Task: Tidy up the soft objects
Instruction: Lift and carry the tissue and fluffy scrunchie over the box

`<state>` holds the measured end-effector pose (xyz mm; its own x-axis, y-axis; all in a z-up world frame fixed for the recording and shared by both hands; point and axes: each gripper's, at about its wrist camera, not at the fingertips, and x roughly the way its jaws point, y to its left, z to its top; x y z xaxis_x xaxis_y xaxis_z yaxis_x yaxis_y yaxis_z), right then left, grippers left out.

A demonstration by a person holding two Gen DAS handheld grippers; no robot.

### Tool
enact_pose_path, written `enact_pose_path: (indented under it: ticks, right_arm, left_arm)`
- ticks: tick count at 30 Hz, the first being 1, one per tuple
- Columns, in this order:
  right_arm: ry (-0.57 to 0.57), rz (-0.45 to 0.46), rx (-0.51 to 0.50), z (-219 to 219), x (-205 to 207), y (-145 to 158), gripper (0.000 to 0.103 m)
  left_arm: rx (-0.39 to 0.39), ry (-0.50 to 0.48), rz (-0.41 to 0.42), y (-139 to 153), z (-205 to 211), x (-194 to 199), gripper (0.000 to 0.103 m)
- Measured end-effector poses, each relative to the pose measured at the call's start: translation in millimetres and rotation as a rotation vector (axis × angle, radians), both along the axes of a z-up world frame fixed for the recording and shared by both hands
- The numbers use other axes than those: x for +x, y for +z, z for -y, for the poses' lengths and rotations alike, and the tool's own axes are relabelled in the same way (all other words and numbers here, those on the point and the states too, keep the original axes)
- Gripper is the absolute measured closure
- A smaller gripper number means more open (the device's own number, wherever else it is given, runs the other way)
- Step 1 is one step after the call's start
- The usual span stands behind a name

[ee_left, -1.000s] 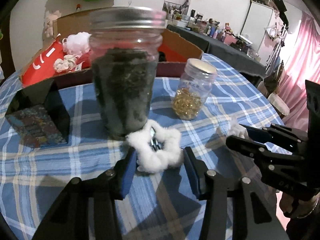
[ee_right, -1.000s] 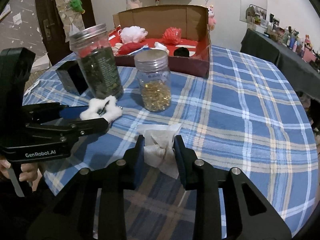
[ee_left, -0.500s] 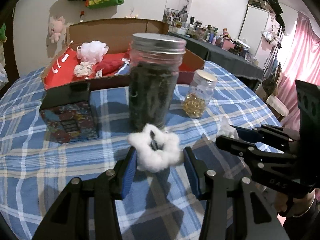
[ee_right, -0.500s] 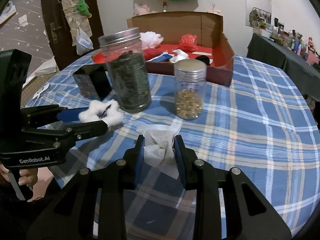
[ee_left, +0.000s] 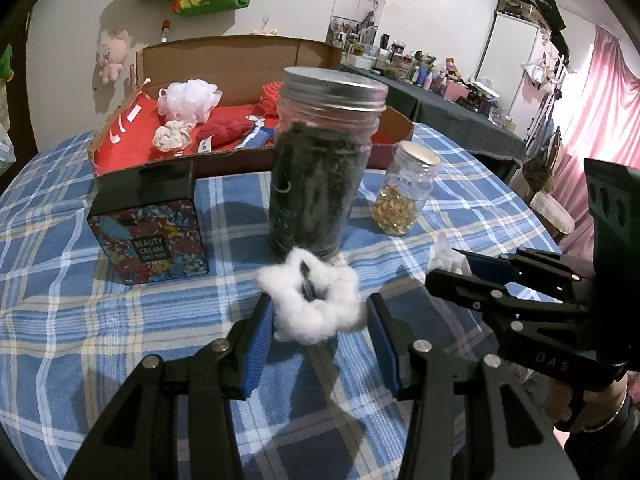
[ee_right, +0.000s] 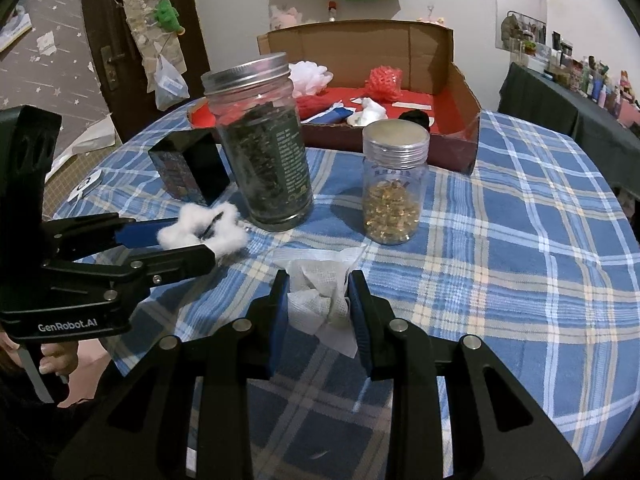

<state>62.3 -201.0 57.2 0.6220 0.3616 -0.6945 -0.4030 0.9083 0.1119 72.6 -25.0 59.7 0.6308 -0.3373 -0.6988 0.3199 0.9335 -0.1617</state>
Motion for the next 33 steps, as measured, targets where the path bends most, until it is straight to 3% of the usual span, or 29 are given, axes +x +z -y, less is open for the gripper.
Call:
enact_pose_path:
  ticks: [18, 33]
  right_arm:
    - [0.004, -0.007, 0.0, -3, 4, 1, 0.075]
    - [-0.116, -0.035, 0.025, 44, 18, 3, 0.075]
  left_arm:
    - [-0.011, 0.003, -0.002, 1, -5, -3, 0.054]
    - [-0.048, 0.134, -0.029, 6, -74, -12, 0.054]
